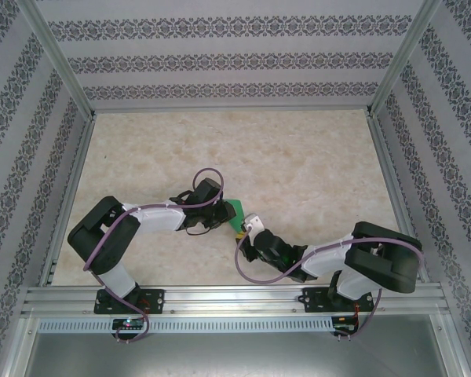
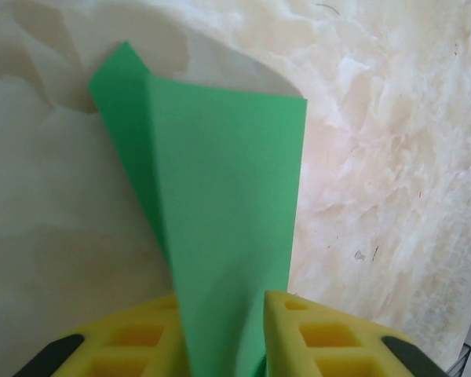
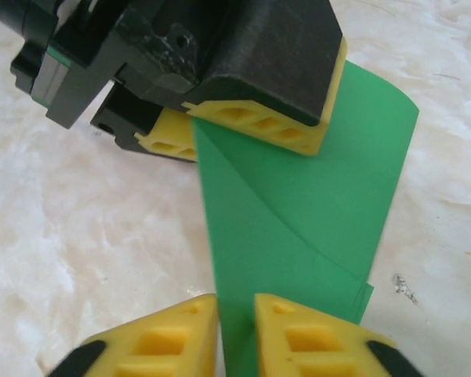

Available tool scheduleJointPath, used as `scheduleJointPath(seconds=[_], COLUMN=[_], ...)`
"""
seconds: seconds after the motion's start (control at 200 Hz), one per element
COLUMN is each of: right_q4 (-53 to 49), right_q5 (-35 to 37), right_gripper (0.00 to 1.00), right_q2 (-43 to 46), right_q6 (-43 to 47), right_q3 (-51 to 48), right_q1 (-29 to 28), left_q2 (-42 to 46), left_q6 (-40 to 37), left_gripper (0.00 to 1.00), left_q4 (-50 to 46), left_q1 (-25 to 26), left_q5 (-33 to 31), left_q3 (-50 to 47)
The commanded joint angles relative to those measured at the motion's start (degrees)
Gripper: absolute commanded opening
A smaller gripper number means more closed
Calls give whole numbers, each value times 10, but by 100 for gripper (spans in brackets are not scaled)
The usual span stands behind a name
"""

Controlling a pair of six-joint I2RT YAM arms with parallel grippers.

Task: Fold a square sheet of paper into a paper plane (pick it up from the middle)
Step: Fold the wing for the fifth time at the center of the table.

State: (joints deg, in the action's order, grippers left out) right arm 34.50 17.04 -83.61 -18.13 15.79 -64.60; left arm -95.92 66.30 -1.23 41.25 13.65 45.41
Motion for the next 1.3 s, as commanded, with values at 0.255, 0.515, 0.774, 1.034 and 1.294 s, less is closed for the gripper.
scheduleJointPath(seconds=[0.255, 0.515, 0.774, 1.034, 1.294], right_q4=[-164, -210, -183, -188, -180], right_q5=[115, 212, 266, 278, 275], right_gripper=[43, 45, 31, 13, 0], right_q2=[47, -18, -70, -92, -92], right_q6=[120, 192, 211, 194, 151], right_q3=[53, 107, 130, 135, 133], right_q1=[-62, -99, -106, -108, -108], left_q2=[17, 17, 15, 11, 31], left_q6=[-8, -10, -12, -17, -30], left_gripper=[9, 6, 7, 6, 11], left_q4=[-14, -24, -31, -39, -65], left_q1=[-5, -4, -5, -5, -8], left_q5=[13, 15, 15, 15, -4], left_q3=[22, 31, 33, 39, 42])
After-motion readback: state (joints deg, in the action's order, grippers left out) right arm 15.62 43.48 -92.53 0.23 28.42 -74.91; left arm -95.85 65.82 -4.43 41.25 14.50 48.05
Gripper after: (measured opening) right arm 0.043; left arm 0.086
